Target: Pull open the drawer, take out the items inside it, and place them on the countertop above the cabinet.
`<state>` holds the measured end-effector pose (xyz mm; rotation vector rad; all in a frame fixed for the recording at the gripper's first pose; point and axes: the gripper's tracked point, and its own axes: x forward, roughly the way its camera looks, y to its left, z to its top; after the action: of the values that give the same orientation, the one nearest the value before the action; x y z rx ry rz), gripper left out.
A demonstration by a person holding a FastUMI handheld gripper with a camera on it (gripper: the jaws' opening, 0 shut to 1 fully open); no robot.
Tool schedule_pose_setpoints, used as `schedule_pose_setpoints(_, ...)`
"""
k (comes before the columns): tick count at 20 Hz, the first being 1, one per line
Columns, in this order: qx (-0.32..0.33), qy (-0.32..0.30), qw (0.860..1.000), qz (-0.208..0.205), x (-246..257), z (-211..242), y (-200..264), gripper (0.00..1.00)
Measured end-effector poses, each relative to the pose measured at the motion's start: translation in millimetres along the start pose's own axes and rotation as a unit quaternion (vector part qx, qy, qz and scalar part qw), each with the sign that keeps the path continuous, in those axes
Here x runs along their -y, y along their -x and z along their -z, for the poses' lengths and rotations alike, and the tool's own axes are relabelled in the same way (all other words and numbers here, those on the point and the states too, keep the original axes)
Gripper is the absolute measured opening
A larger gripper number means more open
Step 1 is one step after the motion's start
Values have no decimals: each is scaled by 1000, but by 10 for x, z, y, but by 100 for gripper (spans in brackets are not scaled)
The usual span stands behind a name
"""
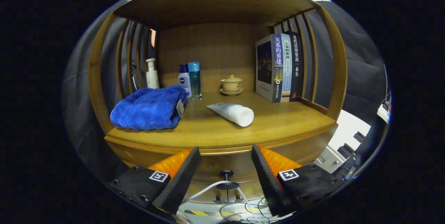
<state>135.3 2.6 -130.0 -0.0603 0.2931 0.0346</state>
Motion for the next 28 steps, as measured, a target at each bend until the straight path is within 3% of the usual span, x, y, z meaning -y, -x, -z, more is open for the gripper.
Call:
schedule_pose_setpoints(5, 20, 7, 999, 33, 283, -302, 234, 99)
schedule_pose_setpoints(9, 56, 67, 994, 61, 412, -561, 312, 99)
schedule_pose_setpoints(13, 94, 5, 995, 20, 241, -839, 369, 99)
schedule_pose_setpoints(18, 154, -11, 988, 22, 294, -1483, 657, 99)
schedule_pose_setpoints(19, 165, -12, 986, 14, 257, -1604, 742, 99)
schedule_pose_setpoints(21, 193, -69, 978, -44, 20, -1929, 928, 98)
schedule_pose_setpoints(23, 205, -98, 973, -48, 45, -2198, 1204, 98)
schedule_pose_setpoints(28, 228, -56, 971, -42, 59, -2438, 1569, 98)
